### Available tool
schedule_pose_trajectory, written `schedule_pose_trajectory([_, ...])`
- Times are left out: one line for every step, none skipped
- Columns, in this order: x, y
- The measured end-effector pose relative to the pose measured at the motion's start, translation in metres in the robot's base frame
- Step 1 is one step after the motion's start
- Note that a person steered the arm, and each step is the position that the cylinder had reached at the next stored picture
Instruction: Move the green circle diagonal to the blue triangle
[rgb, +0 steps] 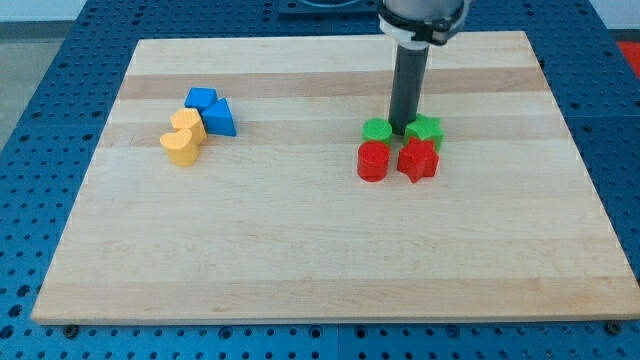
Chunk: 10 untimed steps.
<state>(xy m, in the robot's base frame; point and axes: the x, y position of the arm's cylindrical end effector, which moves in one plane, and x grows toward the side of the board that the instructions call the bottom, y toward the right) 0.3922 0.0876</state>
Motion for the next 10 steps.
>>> schedule_pose_trajectory([0.01, -0.001])
schedule_pose_trajectory([0.01, -0.014])
schedule_pose_trajectory([0.014, -0.026])
schedule_pose_trajectory([0.015, -0.039])
schedule_pose_trajectory([0.018, -0.047])
schedule_pose_trajectory([0.036, -0.047])
schedule_pose_trajectory([0.037, -0.054])
schedule_pose_trajectory([0.032, -0.06])
schedule_pose_trajectory([0.026, -0.063])
schedule_pose_trajectory([0.025, -0.077])
